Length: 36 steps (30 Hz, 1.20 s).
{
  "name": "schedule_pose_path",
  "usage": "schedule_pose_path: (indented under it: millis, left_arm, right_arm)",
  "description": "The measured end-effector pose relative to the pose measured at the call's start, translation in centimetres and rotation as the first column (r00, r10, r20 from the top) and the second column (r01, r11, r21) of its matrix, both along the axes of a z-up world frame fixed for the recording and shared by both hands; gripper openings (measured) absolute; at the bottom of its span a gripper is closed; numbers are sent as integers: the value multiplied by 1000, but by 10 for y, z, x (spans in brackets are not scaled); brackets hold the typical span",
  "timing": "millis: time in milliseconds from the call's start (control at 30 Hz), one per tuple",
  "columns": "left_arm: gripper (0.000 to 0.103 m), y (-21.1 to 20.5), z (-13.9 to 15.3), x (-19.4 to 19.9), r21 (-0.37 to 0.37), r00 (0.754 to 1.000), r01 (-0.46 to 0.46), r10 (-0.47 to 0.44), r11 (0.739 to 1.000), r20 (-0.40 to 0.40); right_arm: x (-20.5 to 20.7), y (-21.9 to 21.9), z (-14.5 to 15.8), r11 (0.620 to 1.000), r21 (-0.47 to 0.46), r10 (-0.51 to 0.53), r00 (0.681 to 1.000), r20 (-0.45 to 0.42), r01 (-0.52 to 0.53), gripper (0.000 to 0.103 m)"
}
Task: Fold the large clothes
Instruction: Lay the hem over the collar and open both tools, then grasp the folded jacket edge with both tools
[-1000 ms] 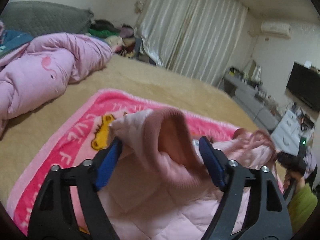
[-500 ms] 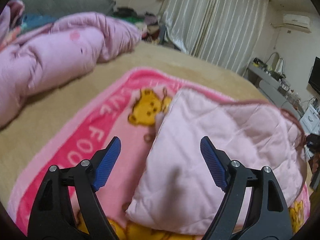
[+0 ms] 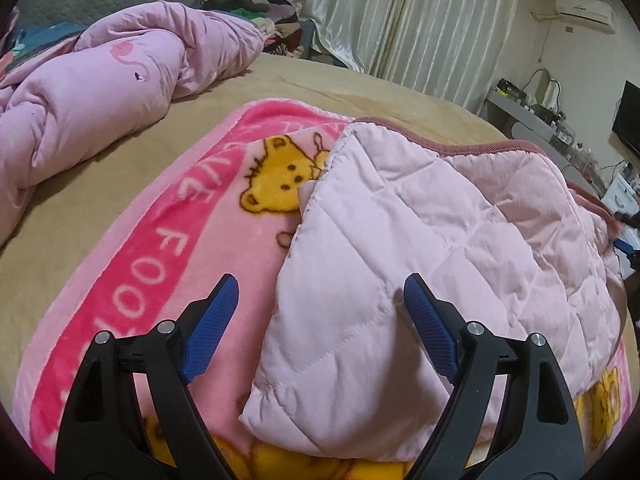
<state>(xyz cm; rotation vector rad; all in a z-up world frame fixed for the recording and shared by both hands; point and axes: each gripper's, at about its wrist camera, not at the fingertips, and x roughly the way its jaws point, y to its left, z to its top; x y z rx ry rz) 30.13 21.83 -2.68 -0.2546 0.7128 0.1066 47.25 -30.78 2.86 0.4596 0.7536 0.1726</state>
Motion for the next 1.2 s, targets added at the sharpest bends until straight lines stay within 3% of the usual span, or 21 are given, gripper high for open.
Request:
schedule_pose_path:
  millis: [233, 367, 500, 533, 600, 633, 700, 733, 833, 1000, 1100, 1200]
  left_arm:
    - [85, 0, -7, -1, -54, 999, 47, -48, 997, -21]
    - [89, 0, -18, 1, -101, 996, 59, -65, 993, -56]
    - [89, 2, -24, 1, -143, 996, 63, -72, 988, -59]
    - [82, 1, -24, 0, -146, 995, 69, -78, 987, -56]
    - [68, -2, -23, 0, -146, 994, 89, -96, 985, -47]
    - [54, -6, -22, -1, -128, 994, 93, -99, 987, -38]
    - [36, -15, -16, -2, -88, 995, 98, -100, 991, -17]
    - [25, -20, -11, -3, -55, 996, 93, -93, 994, -2]
    - [15, -30, 11, -2, 18, 996, 77, -77, 997, 40]
    - [12, -37, 38, 21, 100, 995, 62, -70, 993, 71]
    - [12, -43, 39, 43, 175, 996, 60, -69, 983, 48]
    - [12, -44, 27, 64, 199, 999, 54, -53, 979, -6]
  right_arm:
    - [-36, -2, 1, 989, -144, 33, 997, 63, -23, 95]
    - [-63, -10, -29, 957, -287, 39, 999, 27, -30, 95]
    - [-82, -12, -62, 939, -329, 96, 995, -21, -97, 95]
    - [-85, -12, -69, 939, -326, 108, 994, -20, -109, 90]
    - [-88, -12, -77, 949, -278, 154, 988, -15, -152, 64]
    - [-89, -10, -79, 951, -275, 149, 989, -2, -144, 51]
    - [-90, -5, -77, 952, -271, 153, 988, 23, -141, 30]
    - [-91, -3, -73, 953, -275, 147, 988, 40, -130, 24]
    - [-92, -1, -55, 963, -263, 94, 990, 102, -64, 19]
    - [-71, -6, -34, 978, -206, 19, 987, 157, 14, 17]
    - [-51, -6, -39, 977, -211, -9, 992, 130, 36, 17]
    - [-33, -3, -55, 974, -220, -37, 997, 74, 53, 17]
